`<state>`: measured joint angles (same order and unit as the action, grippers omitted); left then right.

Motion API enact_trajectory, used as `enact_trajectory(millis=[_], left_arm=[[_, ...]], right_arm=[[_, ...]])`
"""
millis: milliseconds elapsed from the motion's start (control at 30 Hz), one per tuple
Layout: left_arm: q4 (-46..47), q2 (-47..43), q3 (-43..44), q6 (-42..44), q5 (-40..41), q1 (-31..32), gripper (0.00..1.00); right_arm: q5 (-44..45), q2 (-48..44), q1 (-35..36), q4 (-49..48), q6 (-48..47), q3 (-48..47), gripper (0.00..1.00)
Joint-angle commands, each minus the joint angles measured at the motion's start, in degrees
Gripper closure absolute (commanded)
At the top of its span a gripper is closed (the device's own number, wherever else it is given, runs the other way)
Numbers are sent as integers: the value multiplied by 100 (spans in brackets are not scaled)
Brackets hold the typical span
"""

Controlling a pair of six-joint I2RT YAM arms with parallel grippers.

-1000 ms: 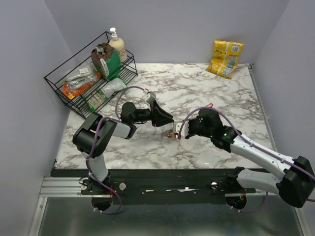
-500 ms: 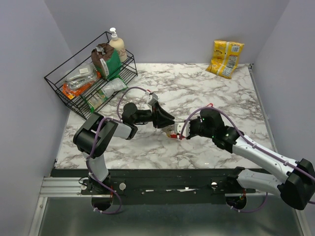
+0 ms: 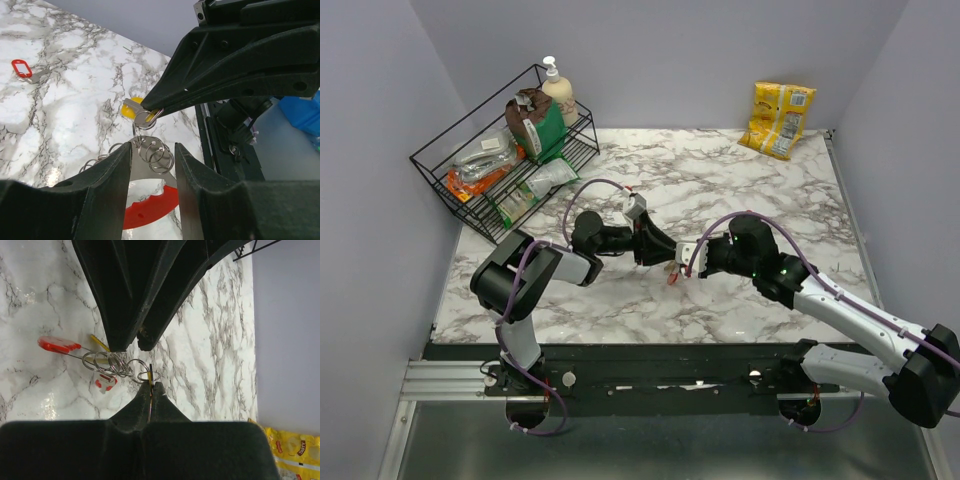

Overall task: Remove the keys from the keyring
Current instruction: Remove the key from the keyring.

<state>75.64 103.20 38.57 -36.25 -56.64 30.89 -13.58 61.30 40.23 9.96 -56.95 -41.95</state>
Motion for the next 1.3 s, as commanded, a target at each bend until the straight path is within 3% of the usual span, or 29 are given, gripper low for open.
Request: enact_trajectory(millis=[0, 733, 1267], left_arm=[[610, -89, 46, 92, -137, 39, 51], [-409, -212, 81, 1164, 303, 171, 50], [-295, -247, 116, 1191, 338, 189, 55]], right_arm=[[-100, -22, -41, -11, 96, -173, 99], [-417, 14, -50, 209, 219, -287, 99], [-619, 84, -50, 393, 219, -392, 99]])
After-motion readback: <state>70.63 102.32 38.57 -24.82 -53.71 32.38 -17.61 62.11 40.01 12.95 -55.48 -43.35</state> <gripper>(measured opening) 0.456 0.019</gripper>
